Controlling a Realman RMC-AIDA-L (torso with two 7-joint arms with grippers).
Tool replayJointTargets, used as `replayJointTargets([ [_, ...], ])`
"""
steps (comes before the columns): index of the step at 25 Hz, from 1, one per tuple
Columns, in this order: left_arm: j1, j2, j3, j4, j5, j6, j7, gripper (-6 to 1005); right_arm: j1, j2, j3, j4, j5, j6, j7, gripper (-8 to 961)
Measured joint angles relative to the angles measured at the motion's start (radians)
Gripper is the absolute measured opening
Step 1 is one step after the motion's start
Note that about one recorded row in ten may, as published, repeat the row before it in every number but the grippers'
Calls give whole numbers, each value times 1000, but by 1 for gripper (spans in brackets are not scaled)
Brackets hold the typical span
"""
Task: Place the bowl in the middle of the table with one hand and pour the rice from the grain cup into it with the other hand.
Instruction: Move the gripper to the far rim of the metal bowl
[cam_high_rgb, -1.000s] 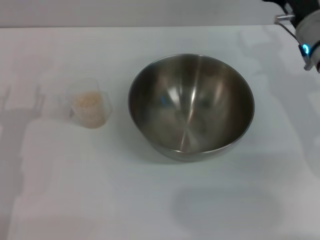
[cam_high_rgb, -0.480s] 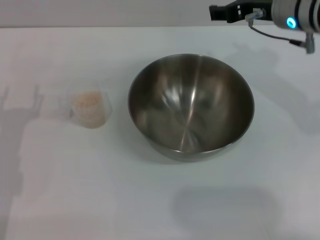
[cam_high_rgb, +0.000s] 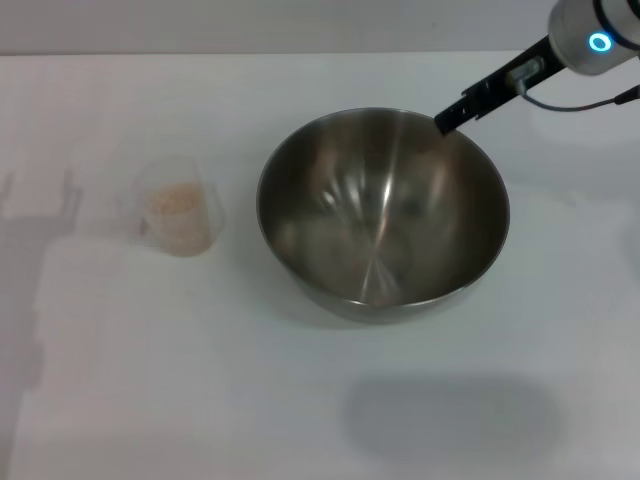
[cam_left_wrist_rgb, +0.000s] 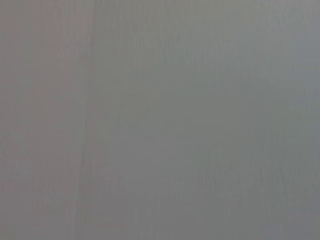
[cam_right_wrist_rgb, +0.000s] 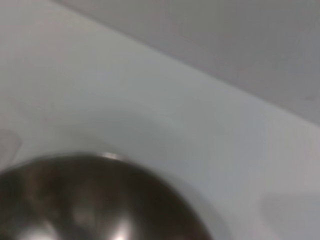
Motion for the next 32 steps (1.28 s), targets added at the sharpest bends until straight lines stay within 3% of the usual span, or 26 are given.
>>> replayJointTargets([
  [10, -18, 1, -2, 2, -3, 0, 1, 700, 41, 1, 41, 206, 49, -59, -82, 774],
  [23, -31, 1, -3, 12, -3, 0, 2, 695, 30, 2, 46, 306, 74, -137, -139, 741],
  [32, -31, 1, -3, 12, -3, 0, 2, 692, 31, 4, 47, 335, 95, -176, -184, 306],
])
